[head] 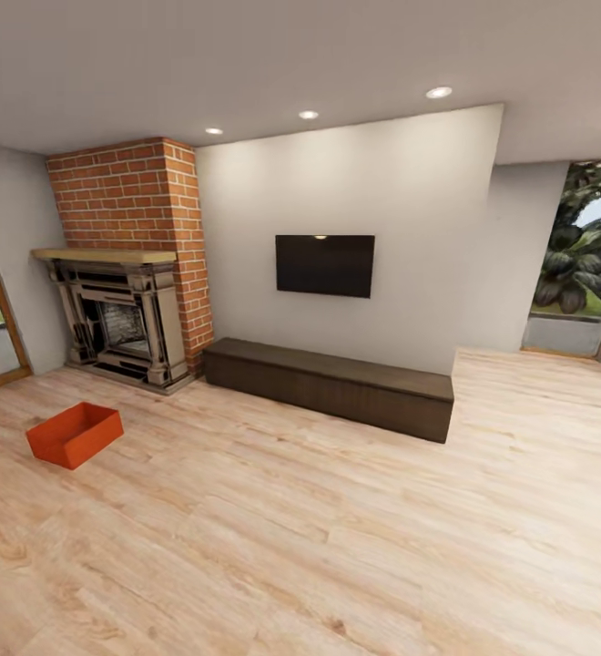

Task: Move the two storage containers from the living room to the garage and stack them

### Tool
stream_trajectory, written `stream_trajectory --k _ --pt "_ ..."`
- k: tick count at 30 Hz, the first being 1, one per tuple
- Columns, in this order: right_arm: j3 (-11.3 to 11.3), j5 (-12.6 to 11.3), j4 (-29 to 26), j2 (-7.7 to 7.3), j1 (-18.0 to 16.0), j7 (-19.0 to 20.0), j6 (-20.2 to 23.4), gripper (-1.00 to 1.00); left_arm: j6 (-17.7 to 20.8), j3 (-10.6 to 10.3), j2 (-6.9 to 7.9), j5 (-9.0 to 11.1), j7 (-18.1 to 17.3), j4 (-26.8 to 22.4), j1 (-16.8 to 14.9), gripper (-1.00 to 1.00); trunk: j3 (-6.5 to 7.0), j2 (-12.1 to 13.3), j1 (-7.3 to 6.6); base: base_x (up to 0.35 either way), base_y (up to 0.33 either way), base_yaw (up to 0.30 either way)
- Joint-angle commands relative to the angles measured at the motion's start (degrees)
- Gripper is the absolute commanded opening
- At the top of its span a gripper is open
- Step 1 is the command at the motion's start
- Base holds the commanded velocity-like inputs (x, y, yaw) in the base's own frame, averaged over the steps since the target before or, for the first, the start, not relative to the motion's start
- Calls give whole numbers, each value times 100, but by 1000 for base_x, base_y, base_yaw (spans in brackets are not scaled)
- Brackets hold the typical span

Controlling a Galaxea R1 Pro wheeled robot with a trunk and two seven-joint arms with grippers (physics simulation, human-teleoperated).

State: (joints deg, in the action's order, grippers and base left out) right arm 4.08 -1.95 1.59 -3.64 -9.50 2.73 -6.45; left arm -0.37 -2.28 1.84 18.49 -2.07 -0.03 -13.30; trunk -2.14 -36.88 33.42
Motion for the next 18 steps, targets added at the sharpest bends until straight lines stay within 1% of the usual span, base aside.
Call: stream_trajectory --k 1,7,18 --pt "40 -26 17 1 -8 17 -29 100 -6 -26 1 49 -22 3 -6 100 -10 -8 5 323 0 47" --pt "102 17 17 -12 -8 12 34 100 -6 -24 1 49 -22 4 -6 100 -10 -8 5 323 0 12" --pt "128 49 17 -32 -8 8 29 100 -14 -26 1 49 -12 5 -6 100 -10 -8 5 323 0 1"
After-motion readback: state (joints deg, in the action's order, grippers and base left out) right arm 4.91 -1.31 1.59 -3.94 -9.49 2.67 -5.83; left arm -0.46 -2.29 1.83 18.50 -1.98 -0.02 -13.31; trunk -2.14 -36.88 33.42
